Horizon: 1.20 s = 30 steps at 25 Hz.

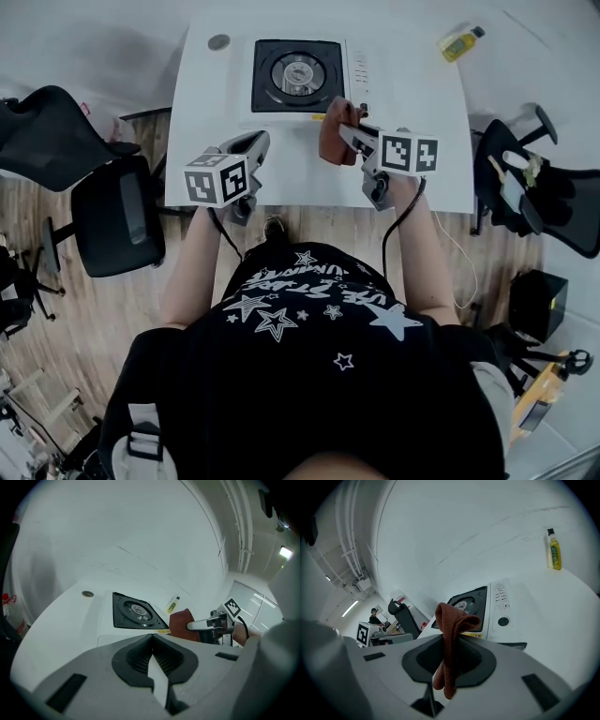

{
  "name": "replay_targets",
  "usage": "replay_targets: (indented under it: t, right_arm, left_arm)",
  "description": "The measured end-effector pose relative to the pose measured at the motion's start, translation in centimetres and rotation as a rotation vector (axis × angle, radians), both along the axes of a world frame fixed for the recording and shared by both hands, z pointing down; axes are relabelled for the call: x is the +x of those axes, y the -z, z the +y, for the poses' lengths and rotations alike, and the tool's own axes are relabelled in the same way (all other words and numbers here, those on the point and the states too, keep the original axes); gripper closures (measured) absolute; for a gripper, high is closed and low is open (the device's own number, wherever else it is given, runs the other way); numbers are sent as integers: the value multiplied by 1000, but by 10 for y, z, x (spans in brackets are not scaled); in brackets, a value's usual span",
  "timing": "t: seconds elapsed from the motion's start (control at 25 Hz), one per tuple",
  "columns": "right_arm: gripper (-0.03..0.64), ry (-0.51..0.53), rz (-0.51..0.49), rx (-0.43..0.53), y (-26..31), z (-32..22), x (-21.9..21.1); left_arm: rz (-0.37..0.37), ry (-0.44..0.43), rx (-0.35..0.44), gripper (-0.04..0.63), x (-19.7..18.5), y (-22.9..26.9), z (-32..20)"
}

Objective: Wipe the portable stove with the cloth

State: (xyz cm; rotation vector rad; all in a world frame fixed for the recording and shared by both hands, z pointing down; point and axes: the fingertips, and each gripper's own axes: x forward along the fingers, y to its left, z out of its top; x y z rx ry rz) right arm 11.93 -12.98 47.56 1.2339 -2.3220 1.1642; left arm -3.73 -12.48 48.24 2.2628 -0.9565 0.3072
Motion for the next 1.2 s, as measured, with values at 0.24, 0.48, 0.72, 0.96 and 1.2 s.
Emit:
replay_targets:
  t: [0.24,0.48,0.72,0.96,1.2]
  right_arm:
    - [555,46,-10,-7,-2,26,10]
    - [555,63,-17,-2,1,50,22]
    - [555,81,-33,1,2,88,29]
    - [555,92,-30,1,4,131,41]
    - [555,104,-29,13,7,175,51]
  left_arm:
    - [-28,5,-3,588,17,0,25]
    - [-40,23,16,588,29,9,52]
    - [-47,35,19,588,40,11,93]
    - [-53,45,35,588,50,16,134]
    - [-50,64,40,588,60,17,181]
